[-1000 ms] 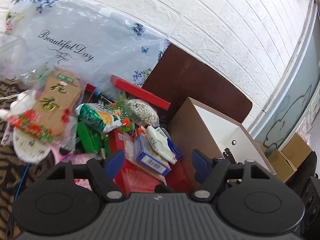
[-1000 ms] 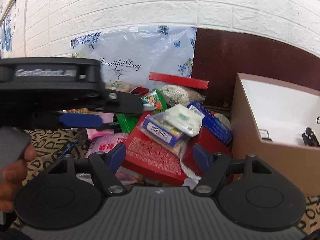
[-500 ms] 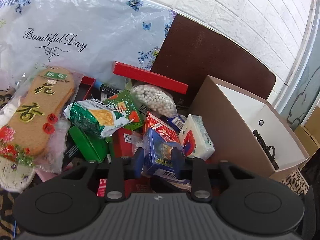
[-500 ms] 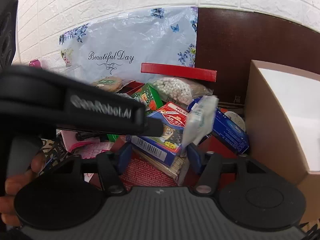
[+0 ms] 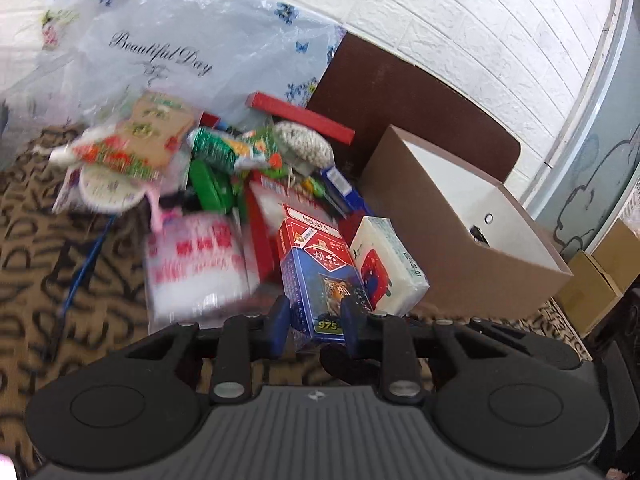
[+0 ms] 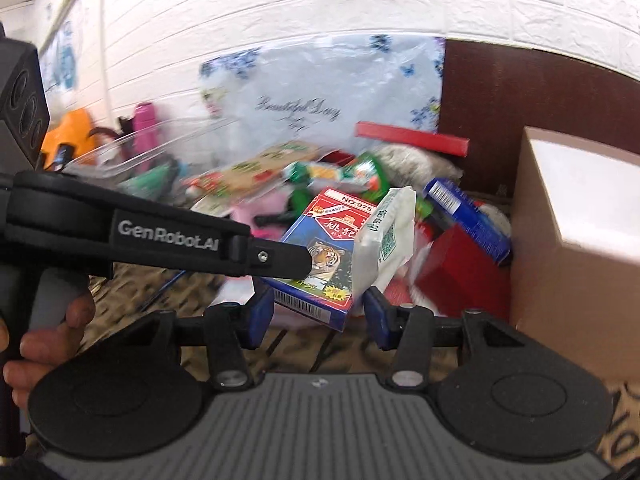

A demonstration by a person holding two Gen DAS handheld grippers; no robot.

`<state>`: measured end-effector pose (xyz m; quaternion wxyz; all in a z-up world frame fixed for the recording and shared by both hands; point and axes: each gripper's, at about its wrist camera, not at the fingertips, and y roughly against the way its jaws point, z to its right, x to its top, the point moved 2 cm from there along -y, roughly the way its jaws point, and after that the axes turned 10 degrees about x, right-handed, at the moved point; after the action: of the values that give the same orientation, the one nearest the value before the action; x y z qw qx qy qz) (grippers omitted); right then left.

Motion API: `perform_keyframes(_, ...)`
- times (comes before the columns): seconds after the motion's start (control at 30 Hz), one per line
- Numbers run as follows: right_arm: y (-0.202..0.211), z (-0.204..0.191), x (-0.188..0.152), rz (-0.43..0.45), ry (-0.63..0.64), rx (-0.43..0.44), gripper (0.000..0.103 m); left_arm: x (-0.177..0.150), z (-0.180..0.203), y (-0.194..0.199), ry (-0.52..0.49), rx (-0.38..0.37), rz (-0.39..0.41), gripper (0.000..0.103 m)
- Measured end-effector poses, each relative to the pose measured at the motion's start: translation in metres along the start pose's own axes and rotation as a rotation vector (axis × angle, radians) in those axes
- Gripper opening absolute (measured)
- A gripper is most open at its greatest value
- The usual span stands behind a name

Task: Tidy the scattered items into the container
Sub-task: 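Grasp the red-and-blue card box with the left tool while the right tool grasps the white QR packet, then carry the card box with the left tool while the right tool carries the white packet to the box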

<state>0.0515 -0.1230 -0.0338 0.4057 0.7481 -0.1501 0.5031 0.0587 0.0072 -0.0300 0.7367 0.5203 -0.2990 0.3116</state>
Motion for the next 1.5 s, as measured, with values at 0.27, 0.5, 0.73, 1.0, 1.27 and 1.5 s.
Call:
perform_keyframes(0.27, 0.034, -0.014, -0.050, -0.097, -0.035, 0.026, 0.050, -0.049, 0.002, 0.000, 0.004, -0.045, -0.157, 0.027)
perform_keyframes(0.5, 0.044, 0.000, -0.070, -0.131, -0.098, -0.056, 0.056, -0.054, 0.002, -0.012, 0.003, -0.008, -0.170, 0.050)
perform_keyframes(0.73, 0.049, 0.009, -0.063, -0.096, -0.109, -0.066, 0.056, -0.040, -0.004, -0.032, 0.048, -0.019, -0.189, 0.051)
perform_keyframes(1.0, 0.031, 0.033, -0.063, -0.070, -0.248, -0.085, 0.056, -0.030, 0.004, -0.056, 0.039, -0.059, -0.211, 0.048)
perform_keyframes(1.27, 0.030, 0.054, -0.069, -0.050, -0.337, -0.157, 0.060, -0.031, 0.012, -0.059, 0.013, -0.075, -0.218, 0.037)
perform_keyframes(1.5, 0.024, 0.058, -0.071, -0.044, -0.304, -0.185, 0.063, -0.031, 0.019, -0.059, -0.009, -0.097, -0.225, 0.029)
